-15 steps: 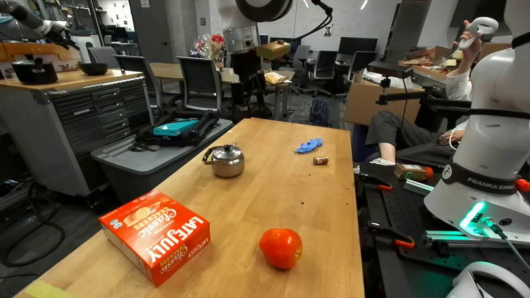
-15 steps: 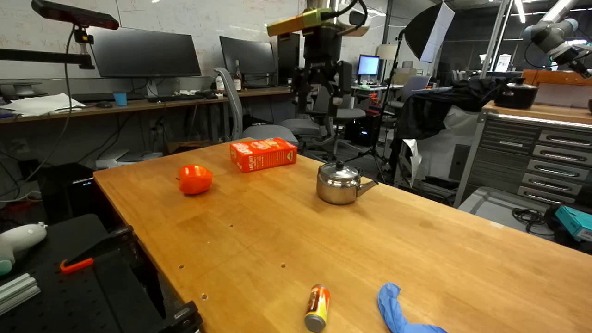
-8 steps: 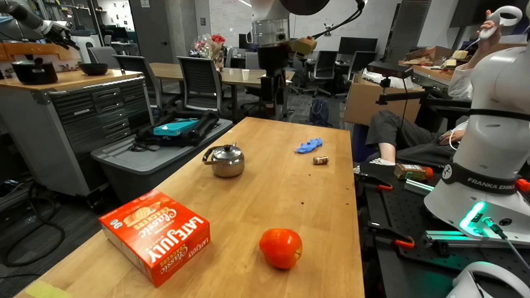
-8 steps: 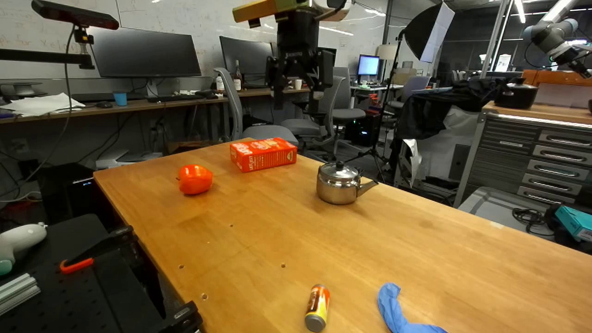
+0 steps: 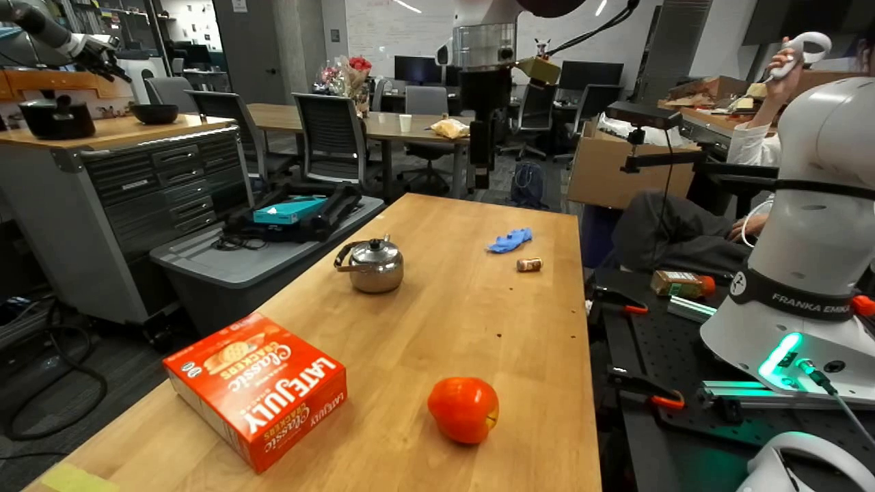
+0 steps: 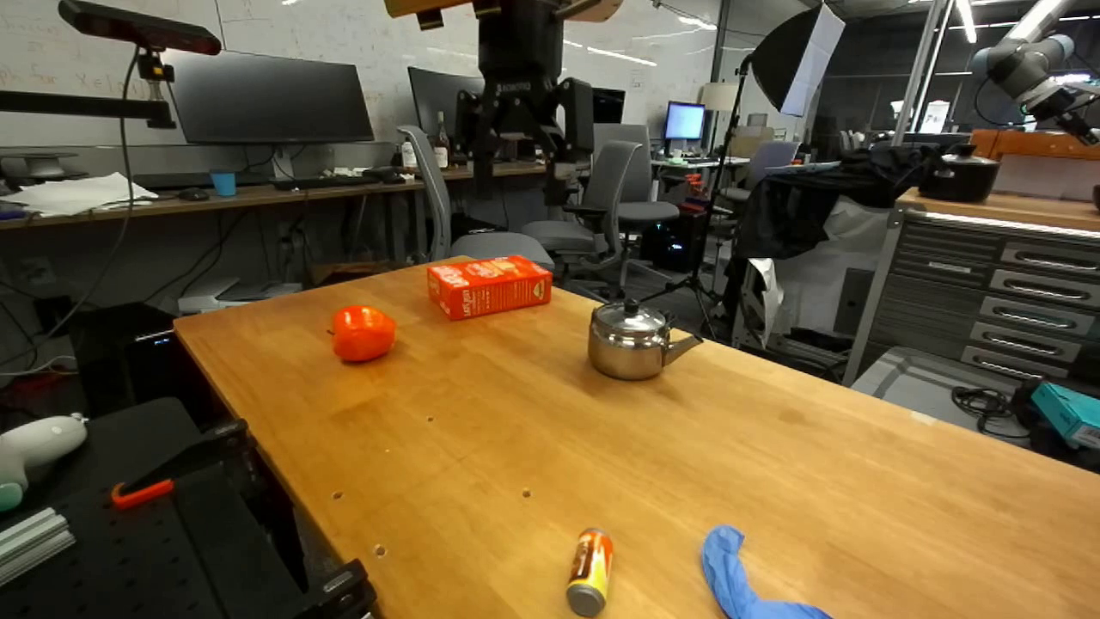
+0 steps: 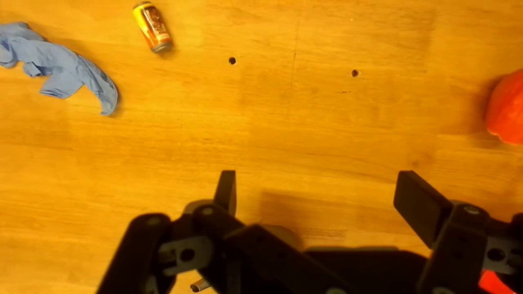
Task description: Put the lid on the kettle
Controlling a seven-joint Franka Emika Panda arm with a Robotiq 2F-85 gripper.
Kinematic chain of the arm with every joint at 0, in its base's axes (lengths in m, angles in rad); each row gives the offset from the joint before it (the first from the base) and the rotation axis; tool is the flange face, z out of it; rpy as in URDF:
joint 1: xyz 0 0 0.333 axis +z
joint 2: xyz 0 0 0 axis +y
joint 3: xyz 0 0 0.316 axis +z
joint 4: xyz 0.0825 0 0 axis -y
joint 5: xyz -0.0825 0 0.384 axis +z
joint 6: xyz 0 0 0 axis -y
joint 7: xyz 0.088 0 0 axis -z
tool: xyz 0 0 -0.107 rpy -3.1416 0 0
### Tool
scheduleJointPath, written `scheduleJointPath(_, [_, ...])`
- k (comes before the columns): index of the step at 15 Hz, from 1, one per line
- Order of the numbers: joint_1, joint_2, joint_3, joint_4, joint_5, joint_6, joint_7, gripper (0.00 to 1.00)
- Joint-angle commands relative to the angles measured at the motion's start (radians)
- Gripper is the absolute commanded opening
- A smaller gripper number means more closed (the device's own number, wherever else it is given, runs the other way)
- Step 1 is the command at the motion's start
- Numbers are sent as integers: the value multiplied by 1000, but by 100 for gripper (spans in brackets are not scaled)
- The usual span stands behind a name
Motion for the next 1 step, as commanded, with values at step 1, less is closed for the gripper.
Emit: scheduleJointPath(1, [-17, 0, 17, 1, 3, -1, -3, 100])
